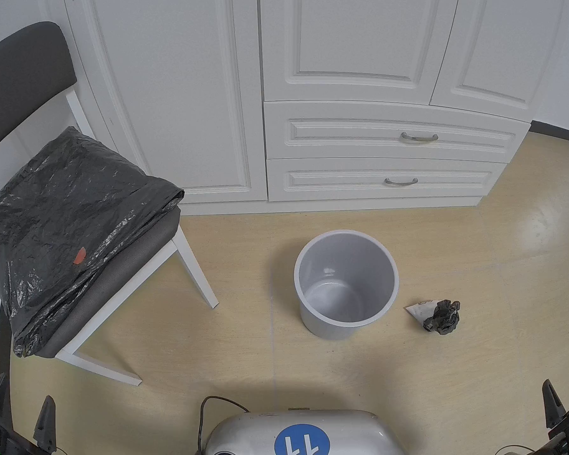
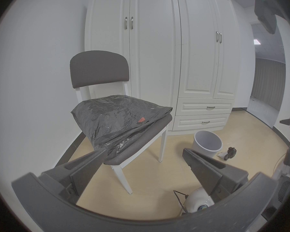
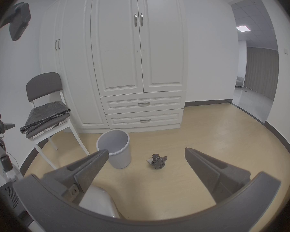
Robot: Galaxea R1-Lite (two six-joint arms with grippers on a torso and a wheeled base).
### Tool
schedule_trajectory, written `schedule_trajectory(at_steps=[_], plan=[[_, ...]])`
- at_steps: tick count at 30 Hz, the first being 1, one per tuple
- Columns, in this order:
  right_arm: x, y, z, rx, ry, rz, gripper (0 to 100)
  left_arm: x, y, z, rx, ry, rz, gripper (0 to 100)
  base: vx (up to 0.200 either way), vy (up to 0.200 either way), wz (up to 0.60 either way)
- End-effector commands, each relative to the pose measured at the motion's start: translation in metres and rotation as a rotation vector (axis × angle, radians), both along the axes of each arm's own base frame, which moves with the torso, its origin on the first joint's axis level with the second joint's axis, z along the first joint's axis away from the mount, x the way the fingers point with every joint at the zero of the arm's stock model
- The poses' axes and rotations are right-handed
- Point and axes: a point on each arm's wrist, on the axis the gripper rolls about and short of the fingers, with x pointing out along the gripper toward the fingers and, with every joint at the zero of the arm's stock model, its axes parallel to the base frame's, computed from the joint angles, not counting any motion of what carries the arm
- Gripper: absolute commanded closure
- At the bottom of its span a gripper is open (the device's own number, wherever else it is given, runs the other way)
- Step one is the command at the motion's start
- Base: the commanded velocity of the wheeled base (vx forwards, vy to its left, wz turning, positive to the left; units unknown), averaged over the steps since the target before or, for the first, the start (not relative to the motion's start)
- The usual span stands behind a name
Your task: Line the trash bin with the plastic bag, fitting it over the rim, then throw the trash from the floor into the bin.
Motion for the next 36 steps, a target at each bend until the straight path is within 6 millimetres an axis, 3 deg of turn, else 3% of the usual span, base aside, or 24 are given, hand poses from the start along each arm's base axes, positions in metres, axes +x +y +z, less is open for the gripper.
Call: schedule_trajectory(at_steps=[1, 36], plan=[[0.0, 0.0, -0.0044, 0.0, 0.0, 0.0, 0, 0.0001, 0.0, -0.0053, 0.0, 0.001, 0.001, 0, 0.0, 0.0, 0.0], [0.0002, 0.0001, -0.0052, -0.009, 0.003, -0.003, 0, 0.0001, -0.0004, -0.0053, 0.021, 0.002, -0.013, 0, 0.0, 0.0, 0.0]])
